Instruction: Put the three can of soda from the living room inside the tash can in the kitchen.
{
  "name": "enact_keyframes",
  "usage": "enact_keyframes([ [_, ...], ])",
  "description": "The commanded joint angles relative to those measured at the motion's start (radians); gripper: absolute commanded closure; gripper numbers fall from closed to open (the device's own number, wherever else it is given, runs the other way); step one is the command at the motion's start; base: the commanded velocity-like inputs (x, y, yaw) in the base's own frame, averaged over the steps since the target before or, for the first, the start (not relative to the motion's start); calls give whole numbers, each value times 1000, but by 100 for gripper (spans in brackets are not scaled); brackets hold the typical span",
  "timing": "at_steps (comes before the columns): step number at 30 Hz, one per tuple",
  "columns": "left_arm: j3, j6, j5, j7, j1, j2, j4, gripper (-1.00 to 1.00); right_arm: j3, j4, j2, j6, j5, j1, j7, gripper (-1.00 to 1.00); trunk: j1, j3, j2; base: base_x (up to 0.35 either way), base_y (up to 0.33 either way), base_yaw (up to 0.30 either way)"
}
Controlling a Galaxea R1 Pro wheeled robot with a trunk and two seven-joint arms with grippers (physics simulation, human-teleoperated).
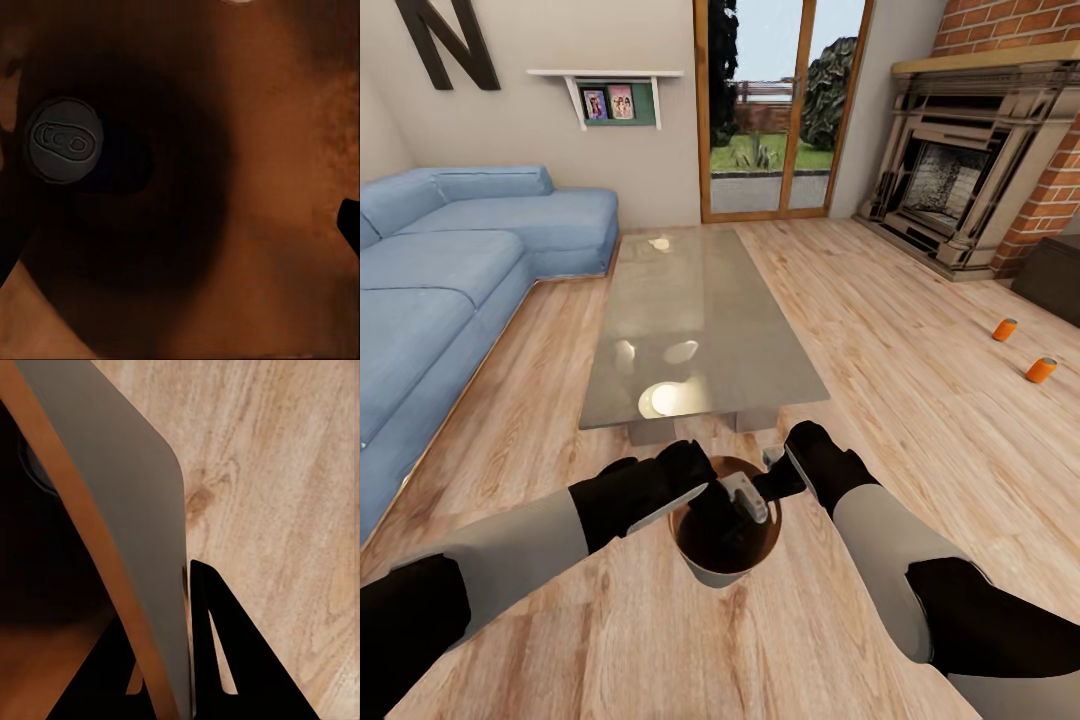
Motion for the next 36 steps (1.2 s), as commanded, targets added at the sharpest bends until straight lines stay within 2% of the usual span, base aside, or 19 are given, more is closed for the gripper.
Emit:
enact_keyframes([
  [1,2,0,-1,-12,0,18,-31,-100,-3,0,0,6,-32,0,6,100,0,0,0,0,0,0],
  [5,8,0,2,-71,0,154,-219,-100,-3,2,-2,6,-32,0,6,100,0,0,0,0,0,0],
  [6,18,0,7,-95,0,232,-304,-100,-3,2,-2,6,-32,0,5,100,0,0,0,0,0,0],
  [7,27,0,12,-109,-1,271,-340,-100,-3,2,-3,6,-32,0,5,100,0,0,0,0,0,0],
  [8,64,0,22,-143,-1,341,-392,-100,-3,3,-4,6,-32,0,5,100,0,0,0,0,0,0],
  [9,127,0,28,-179,-1,398,-426,-100,-3,3,-5,6,-32,0,5,100,0,0,0,0,0,0],
  [12,288,0,33,-228,-1,477,-462,-100,-3,2,-6,6,-32,0,5,100,0,0,0,0,0,0],
  [15,547,0,33,-240,11,541,-475,-100,-5,2,-9,6,-32,0,5,100,0,0,0,0,0,0],
  [17,623,0,25,-212,37,547,-475,-100,-6,2,-10,6,-32,1,5,100,0,0,0,0,0,0],
  [18,692,0,7,-146,79,549,-475,-100,-7,2,-11,6,-32,1,5,100,0,0,0,0,0,0],
  [19,784,-67,-19,24,168,547,-474,-100,-7,2,-13,6,-32,2,5,100,0,0,0,0,0,0],
  [22,853,-207,-35,238,307,528,-465,-100,-8,1,-25,6,-32,5,4,100,0,0,0,0,0,0],
  [24,881,-385,-44,361,450,498,-402,-100,-13,0,-64,6,-33,8,5,100,0,0,0,0,0,0],
  [25,881,-385,-44,361,450,498,-402,-100,-13,0,-64,6,-33,8,5,100,0,0,0,0,0,0],
  [27,888,-533,-47,400,536,484,-286,-100,-16,-7,-96,6,-36,19,12,100,0,0,0,0,0,0],
  [29,889,-686,-48,413,584,468,-125,-100,-20,-22,-118,6,-37,56,16,100,0,0,0,0,0,0],
  [30,890,-816,-50,393,609,438,23,-100,-22,-45,-129,6,-37,100,14,100,0,0,0,0,0,0],
  [32,890,-916,-53,353,622,402,133,-100,-22,-61,-133,-27,-36,143,8,100,0,0,0,0,0,0],
  [36,891,-1001,-51,312,634,365,214,-100,-23,-76,-131,-75,-35,197,-2,100,0,0,0,0,0,0],
])
